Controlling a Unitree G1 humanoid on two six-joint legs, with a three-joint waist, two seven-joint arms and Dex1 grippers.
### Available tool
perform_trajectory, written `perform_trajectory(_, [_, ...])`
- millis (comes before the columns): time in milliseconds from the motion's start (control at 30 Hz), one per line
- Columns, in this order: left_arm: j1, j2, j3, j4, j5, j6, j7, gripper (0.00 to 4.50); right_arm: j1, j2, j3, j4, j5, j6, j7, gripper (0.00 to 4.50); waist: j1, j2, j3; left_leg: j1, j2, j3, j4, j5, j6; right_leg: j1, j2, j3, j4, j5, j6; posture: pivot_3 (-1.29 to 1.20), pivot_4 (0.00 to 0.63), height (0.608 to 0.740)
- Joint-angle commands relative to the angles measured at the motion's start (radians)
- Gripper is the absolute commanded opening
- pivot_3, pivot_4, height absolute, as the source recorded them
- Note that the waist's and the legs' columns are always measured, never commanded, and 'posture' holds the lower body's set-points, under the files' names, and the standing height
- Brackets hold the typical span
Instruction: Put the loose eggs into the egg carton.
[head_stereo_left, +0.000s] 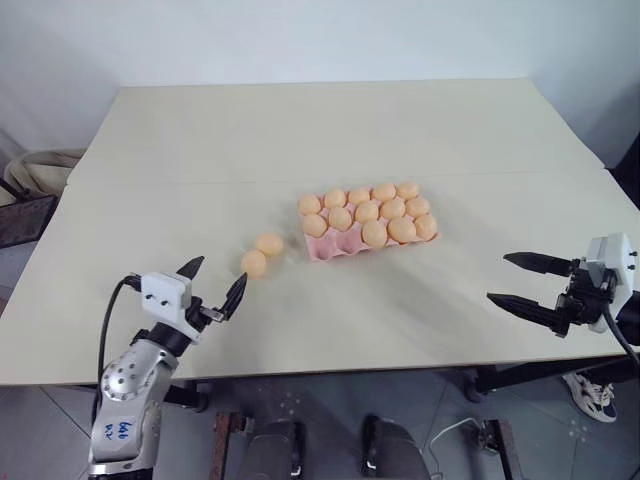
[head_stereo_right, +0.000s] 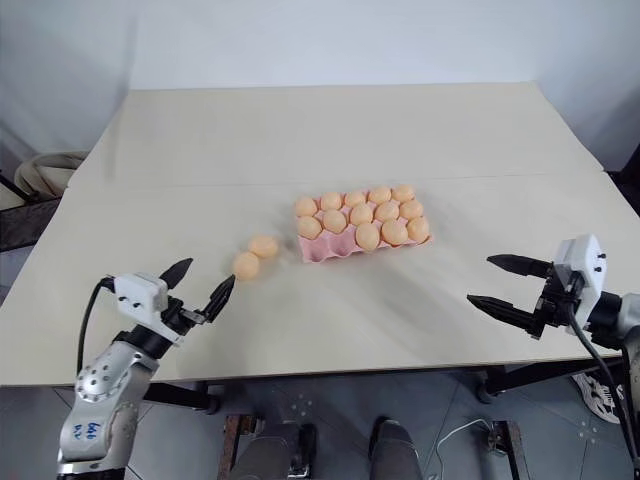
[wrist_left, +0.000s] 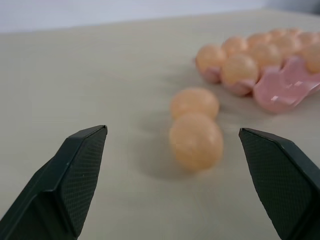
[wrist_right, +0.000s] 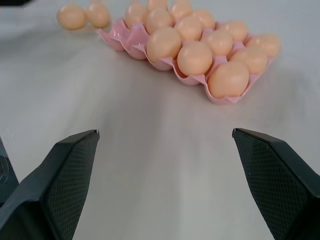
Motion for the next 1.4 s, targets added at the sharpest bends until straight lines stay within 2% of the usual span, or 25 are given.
perform_trajectory(33, [-0.029,-0.027,-0.043,-0.014,0.046,0.012,0.052,4.50,-0.001,-0.013,-0.048,-0.045,0.044,-0.012,0.014,4.47,0.000,0.000,0.000,0.000,0.000,0.000,0.000,0.000,0.000,0.000,0.000,0.000,0.000,0.000,0.000,0.00,0.150,0.740])
perform_trajectory(400, [-0.170,-0.046,-0.089,0.132,0.091,0.017,0.086,4.50,0.020,0.102,-0.020,-0.168,0.043,-0.082,-0.093,4.47,0.002,0.000,0.000,-0.001,0.001,0.000,0.001,0.000,-0.001,-0.001,0.000,0.000,0.000,0.000,0.000,0.00,0.150,0.740])
perform_trajectory(733, [-0.232,-0.048,-0.121,0.223,0.103,0.025,0.071,4.50,0.057,0.092,-0.026,-0.175,0.034,-0.089,-0.135,4.47,0.009,0.000,0.000,-0.001,0.001,0.002,0.001,0.001,-0.004,-0.001,0.000,0.000,-0.002,0.001,0.001,0.00,0.150,0.740])
perform_trajectory(833, [-0.233,-0.051,-0.127,0.227,0.097,0.015,0.066,3.87,0.057,0.086,-0.028,-0.172,0.034,-0.088,-0.140,4.50,0.009,0.000,0.000,-0.001,0.001,0.002,0.001,0.001,-0.004,-0.001,0.000,0.000,-0.002,0.001,0.001,0.00,0.150,0.740])
perform_trajectory(1067, [-0.200,-0.052,-0.122,0.178,0.076,0.069,0.063,1.79,0.052,0.074,-0.027,-0.159,0.030,-0.088,-0.147,4.50,0.009,0.000,0.000,-0.001,0.001,0.003,0.001,0.001,-0.004,-0.001,0.000,0.000,-0.002,0.001,0.001,0.00,0.150,0.740])
perform_trajectory(1233, [-0.180,-0.022,-0.088,0.126,0.059,0.106,0.052,1.56,0.043,0.071,-0.019,-0.145,0.022,-0.091,-0.145,4.50,0.009,0.000,0.000,-0.001,0.001,0.003,0.001,0.001,-0.004,-0.001,0.000,0.000,-0.002,0.001,0.001,0.00,0.150,0.740])
perform_trajectory(1400, [-0.166,0.053,-0.029,0.018,-0.070,0.171,-0.067,1.52,0.023,0.070,-0.008,-0.119,0.015,-0.098,-0.130,4.50,0.005,0.000,0.000,-0.001,0.001,0.003,0.001,0.001,-0.004,-0.001,0.000,0.000,-0.002,0.001,0.001,0.00,0.150,0.740])
